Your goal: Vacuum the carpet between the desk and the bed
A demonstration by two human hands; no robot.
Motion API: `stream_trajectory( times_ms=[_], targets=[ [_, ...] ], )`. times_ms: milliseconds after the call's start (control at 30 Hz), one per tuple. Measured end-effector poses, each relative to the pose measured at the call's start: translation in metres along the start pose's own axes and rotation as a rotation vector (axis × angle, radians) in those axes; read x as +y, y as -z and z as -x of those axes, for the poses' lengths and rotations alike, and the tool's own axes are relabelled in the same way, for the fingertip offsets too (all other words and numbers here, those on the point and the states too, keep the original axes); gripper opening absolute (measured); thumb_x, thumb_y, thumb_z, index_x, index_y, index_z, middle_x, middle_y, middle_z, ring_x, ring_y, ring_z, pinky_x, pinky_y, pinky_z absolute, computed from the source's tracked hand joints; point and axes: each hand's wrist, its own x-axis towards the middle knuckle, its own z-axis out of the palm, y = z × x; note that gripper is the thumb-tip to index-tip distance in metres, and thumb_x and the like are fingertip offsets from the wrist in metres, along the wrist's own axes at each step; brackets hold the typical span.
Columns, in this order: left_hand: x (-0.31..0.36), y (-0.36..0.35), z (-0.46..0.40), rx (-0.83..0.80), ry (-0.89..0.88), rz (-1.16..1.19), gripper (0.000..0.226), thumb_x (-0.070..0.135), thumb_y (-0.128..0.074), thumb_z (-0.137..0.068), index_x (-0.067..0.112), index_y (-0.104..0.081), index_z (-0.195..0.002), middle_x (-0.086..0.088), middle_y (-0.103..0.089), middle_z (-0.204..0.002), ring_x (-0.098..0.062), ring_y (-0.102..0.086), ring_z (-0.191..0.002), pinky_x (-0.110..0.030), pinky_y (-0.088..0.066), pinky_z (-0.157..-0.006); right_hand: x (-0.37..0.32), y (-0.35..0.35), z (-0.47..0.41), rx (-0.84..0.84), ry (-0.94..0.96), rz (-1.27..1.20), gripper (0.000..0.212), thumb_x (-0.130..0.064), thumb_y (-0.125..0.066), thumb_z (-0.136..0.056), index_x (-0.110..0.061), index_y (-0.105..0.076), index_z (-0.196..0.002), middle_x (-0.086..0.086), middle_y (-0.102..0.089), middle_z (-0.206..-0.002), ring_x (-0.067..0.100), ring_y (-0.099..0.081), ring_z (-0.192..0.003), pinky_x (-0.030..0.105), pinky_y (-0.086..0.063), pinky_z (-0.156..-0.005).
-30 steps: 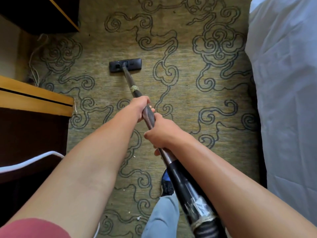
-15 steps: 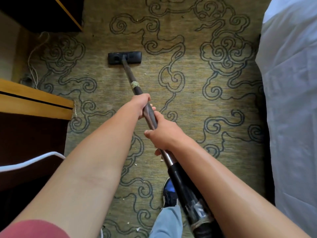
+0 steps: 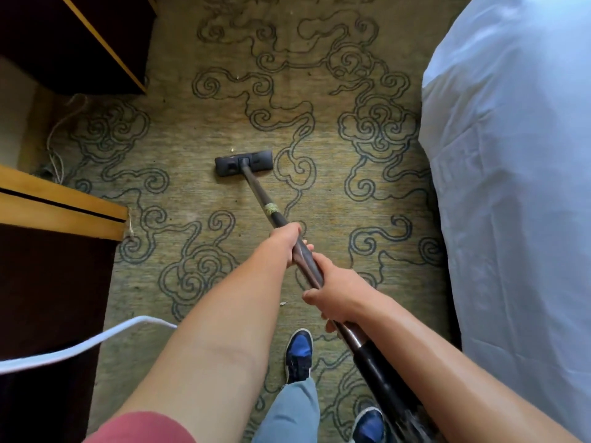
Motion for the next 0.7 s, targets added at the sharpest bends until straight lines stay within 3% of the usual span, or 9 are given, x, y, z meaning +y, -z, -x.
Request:
stream_trajectory(
  times_ms=[133,267,400,533,700],
  targets=[
    [-0.031,-0.015,0.02,-0.002,0.037,-0.032,0.038,0.02,-0.054,-0.093,0.004,-0.055,-0.127,-0.01,-0.061,-0.084,-0.022,-0.064,-0.06,-0.029,-0.05,-0.045,0.025,-0.007,0.03,0.005,-0.003,0.025,0.082,-0.033,-0.066,-0.09,-0.036,-0.021,-0.158,0.013,-0.068,-0.116,0.034,-0.075,-0.089,0.049,-0.063,-0.08],
    [-0.071,-0.033,0.044,-0.009,0.036,-0.044,0.035,0.017,-0.052,-0.095,0.003,-0.053,-0.127,-0.01,-0.059,-0.088,-0.022,-0.062,-0.067,-0.034,-0.046,-0.052,0.055,-0.015,0.068,-0.015,-0.017,-0.001,0.077,-0.027,-0.062,-0.091,-0.034,-0.022,-0.157,0.012,-0.068,-0.113,0.032,-0.077,-0.076,0.044,-0.065,-0.069],
    [-0.116,-0.051,0.062,-0.009,0.071,-0.018,0.032,0.018,-0.054,-0.094,0.004,-0.055,-0.122,-0.01,-0.059,-0.09,-0.023,-0.063,-0.065,-0.033,-0.048,-0.051,0.091,-0.027,0.101,-0.026,-0.024,0.069,0.084,-0.028,-0.06,-0.092,-0.037,-0.013,-0.161,0.01,-0.068,-0.117,0.03,-0.076,-0.081,0.046,-0.064,-0.077],
    [-0.151,-0.07,0.071,0.046,0.068,0.048,0.035,0.017,-0.058,-0.088,0.004,-0.057,-0.121,-0.012,-0.067,-0.097,-0.023,-0.067,-0.061,-0.028,-0.05,-0.045,0.12,-0.029,0.125,-0.028,-0.021,0.075,0.086,-0.024,-0.059,-0.092,-0.039,-0.01,-0.161,0.008,-0.068,-0.116,0.025,-0.076,-0.074,0.044,-0.065,-0.073],
    [-0.152,-0.077,0.067,0.101,0.016,0.117,0.028,0.013,-0.061,-0.083,0.003,-0.061,-0.109,-0.009,-0.066,-0.077,-0.022,-0.065,-0.055,-0.028,-0.048,-0.049,0.129,-0.025,0.112,-0.021,0.009,0.14,0.086,-0.019,-0.056,-0.085,-0.037,-0.017,-0.16,0.009,-0.068,-0.118,0.031,-0.073,-0.091,0.045,-0.063,-0.081]
  ],
)
